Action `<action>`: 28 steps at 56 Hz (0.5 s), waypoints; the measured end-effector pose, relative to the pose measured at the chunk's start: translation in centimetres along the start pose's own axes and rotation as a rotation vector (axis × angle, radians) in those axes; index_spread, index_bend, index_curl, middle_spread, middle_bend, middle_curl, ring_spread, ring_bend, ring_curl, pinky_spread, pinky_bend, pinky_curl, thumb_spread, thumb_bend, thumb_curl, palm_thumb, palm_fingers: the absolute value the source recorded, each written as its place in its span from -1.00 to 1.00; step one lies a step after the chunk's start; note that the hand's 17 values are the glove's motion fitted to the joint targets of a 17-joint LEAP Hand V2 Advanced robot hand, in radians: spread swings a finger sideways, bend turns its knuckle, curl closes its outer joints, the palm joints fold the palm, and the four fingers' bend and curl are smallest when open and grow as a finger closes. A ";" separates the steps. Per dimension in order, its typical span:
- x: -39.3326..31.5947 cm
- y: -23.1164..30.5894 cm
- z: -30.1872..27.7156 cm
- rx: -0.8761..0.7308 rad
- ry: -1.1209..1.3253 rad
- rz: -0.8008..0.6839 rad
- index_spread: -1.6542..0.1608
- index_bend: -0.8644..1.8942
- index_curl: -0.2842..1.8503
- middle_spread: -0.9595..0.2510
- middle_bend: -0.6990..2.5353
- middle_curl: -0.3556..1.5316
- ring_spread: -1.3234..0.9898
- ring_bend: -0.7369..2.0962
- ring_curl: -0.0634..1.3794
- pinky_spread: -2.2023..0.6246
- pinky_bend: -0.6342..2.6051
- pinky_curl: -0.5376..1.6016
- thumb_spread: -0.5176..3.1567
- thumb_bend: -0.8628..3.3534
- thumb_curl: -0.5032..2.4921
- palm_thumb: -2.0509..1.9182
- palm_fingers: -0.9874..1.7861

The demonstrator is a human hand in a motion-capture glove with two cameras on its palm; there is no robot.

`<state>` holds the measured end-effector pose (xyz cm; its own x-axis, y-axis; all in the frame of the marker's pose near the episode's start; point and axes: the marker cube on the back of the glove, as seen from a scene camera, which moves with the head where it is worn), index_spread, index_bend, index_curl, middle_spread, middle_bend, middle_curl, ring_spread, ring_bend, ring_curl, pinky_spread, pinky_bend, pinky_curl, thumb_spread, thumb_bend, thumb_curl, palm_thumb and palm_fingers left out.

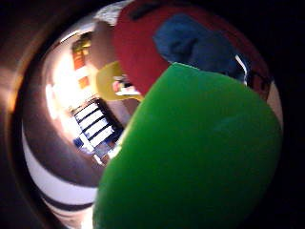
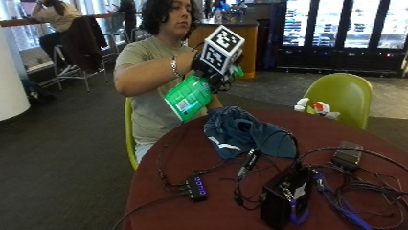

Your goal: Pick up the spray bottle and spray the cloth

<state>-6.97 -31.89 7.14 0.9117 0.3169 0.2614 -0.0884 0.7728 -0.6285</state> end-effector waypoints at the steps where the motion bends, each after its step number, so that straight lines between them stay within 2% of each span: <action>1: 0.0 0.3 -0.3 0.025 -0.023 -0.021 0.57 -0.15 -0.20 0.27 -0.22 -0.07 0.02 -0.13 -0.25 0.45 -0.43 -0.12 -0.54 -0.60 -0.14 0.54 0.64; 10: -0.5 3.3 -1.6 0.250 -0.247 -0.250 0.57 -0.16 -0.20 0.27 -0.23 -0.07 0.02 -0.12 -0.25 0.45 -0.42 -0.12 -0.54 -0.60 -0.14 0.54 0.65; 17: -1.8 4.3 -0.5 0.351 -0.484 -0.439 0.57 -0.17 -0.20 0.28 -0.23 -0.07 0.03 -0.11 -0.24 0.45 -0.42 -0.11 -0.54 -0.60 -0.14 0.54 0.66; 28: -6.9 2.0 2.9 0.450 -0.704 -0.649 0.57 -0.17 -0.20 0.28 -0.22 -0.07 0.03 -0.10 -0.24 0.45 -0.42 -0.11 -0.55 -0.60 -0.13 0.54 0.66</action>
<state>-14.61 -30.93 6.21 0.4114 -0.0941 0.9066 0.0609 0.9953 0.0757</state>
